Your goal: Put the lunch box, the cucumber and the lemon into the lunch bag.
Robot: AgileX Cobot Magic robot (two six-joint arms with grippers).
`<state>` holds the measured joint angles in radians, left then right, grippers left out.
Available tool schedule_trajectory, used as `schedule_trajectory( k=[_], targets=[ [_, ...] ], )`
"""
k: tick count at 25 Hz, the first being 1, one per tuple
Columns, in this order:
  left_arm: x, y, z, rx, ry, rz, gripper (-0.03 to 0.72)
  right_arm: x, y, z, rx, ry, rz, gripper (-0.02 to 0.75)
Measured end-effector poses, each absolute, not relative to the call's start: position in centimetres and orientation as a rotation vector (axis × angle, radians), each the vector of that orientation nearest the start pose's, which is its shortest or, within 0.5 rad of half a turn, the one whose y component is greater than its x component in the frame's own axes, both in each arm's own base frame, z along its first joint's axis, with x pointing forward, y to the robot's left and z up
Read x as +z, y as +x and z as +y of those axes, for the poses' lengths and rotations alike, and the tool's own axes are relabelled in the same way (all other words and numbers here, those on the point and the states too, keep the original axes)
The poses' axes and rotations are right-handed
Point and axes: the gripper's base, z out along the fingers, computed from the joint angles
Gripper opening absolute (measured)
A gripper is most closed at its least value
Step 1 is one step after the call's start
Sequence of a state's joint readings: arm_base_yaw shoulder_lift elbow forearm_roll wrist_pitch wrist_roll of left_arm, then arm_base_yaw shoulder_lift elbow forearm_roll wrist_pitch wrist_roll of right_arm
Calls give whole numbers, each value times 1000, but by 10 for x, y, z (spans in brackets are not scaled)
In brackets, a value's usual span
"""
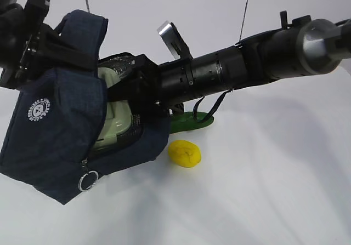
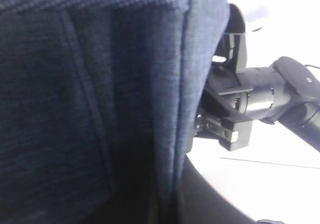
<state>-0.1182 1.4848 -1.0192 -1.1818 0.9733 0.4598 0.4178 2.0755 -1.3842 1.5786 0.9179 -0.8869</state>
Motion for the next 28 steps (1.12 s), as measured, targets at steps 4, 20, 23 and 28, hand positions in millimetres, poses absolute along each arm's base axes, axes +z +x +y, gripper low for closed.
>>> schedule_trajectory(
  k=[4,20,23,28],
  targets=[
    [286,284,-104,-1341,-53,2465,-3,195,369,246,1624,-267,2324,358],
    [278,291,-109,-1447,-59,2452,-3,191,371,247,1619,-284,2333,360],
    [278,292,-110,-1463,-62,2440,-3,190,370,246,1609,-290,2338,360],
    [279,292,-110,-1482,-59,2426,-3,190,371,246,1605,-291,2339,361]
  ],
)
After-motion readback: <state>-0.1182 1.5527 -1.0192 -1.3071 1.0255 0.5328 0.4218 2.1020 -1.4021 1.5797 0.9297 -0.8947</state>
